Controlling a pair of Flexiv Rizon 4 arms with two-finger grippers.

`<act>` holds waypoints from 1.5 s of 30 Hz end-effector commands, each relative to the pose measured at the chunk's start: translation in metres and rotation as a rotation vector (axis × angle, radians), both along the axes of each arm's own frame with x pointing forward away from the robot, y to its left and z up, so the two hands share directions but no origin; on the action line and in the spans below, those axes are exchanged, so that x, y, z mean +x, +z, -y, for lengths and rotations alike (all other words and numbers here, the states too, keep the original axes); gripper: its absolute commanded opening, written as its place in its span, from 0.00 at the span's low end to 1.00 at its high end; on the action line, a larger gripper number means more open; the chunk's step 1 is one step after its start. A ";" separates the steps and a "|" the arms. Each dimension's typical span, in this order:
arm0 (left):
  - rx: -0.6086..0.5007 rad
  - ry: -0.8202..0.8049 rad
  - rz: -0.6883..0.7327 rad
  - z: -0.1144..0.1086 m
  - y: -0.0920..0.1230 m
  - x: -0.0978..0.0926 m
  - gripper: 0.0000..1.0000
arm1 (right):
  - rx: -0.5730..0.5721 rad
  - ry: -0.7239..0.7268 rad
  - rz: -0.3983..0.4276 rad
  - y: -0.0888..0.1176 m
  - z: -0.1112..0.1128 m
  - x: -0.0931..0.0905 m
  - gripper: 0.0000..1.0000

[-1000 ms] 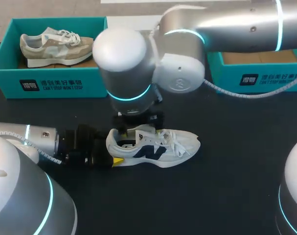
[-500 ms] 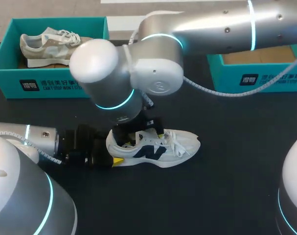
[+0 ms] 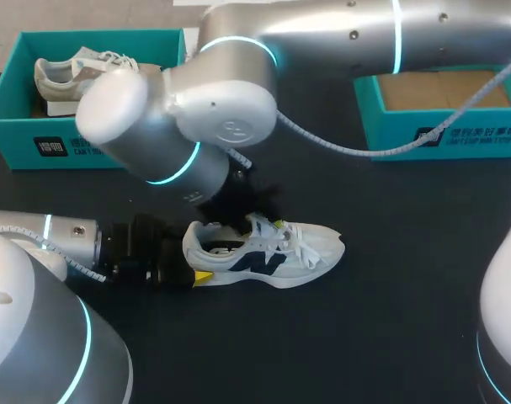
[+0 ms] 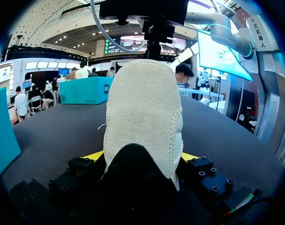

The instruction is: Take the shoe out of the shoebox, open the shoe tongue, remove and reinsert the insole, then place the shoe into the shoebox

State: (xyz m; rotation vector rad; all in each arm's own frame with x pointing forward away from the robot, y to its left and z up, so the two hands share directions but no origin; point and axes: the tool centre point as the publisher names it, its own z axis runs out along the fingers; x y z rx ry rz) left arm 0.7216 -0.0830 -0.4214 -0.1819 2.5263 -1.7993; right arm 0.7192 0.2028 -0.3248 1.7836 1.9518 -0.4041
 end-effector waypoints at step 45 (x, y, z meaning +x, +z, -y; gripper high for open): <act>0.002 0.003 0.001 -0.002 -0.004 -0.001 0.00 | 0.013 -0.454 0.276 -0.056 0.117 0.017 0.00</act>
